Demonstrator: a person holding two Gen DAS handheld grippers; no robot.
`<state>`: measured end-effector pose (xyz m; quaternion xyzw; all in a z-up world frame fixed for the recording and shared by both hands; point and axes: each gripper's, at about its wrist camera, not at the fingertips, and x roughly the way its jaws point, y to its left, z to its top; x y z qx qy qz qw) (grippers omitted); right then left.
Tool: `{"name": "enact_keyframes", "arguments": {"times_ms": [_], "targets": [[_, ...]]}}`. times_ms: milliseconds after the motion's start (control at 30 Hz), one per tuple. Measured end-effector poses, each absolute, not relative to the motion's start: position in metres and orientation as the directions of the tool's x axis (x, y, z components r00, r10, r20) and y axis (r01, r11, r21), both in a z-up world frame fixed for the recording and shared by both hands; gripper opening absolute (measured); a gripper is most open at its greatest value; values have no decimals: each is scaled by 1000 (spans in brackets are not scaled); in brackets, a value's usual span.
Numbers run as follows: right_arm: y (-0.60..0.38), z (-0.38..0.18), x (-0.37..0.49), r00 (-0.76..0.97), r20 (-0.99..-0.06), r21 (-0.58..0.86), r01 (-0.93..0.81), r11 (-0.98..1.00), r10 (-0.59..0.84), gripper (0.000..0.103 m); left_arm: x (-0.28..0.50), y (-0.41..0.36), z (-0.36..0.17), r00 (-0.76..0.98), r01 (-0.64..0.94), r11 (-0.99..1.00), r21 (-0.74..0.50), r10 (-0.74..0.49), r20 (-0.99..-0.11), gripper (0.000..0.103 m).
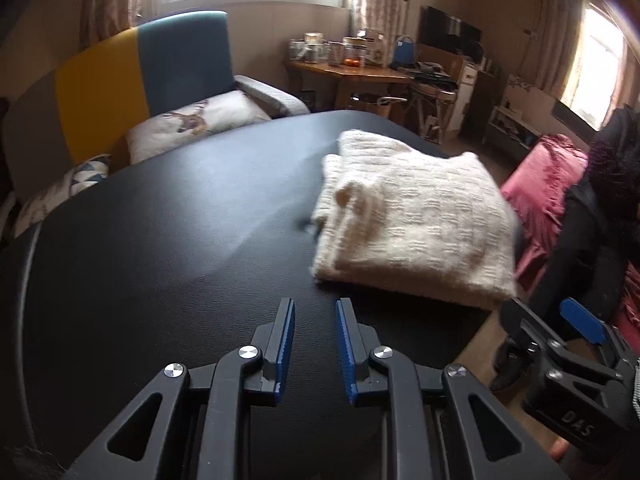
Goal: Fold clothes
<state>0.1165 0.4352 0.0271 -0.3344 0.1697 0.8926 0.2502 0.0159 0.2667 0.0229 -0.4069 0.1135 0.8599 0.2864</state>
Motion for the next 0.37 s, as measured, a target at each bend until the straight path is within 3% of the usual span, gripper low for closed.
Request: {"name": "enact_keyframes", "arguments": {"times_ms": [367], "targets": [[433,23,116,-646,-694,143,-557,-818,318,103,21,267,17,-558,-603,-798,-8,429,-710,21]]}}
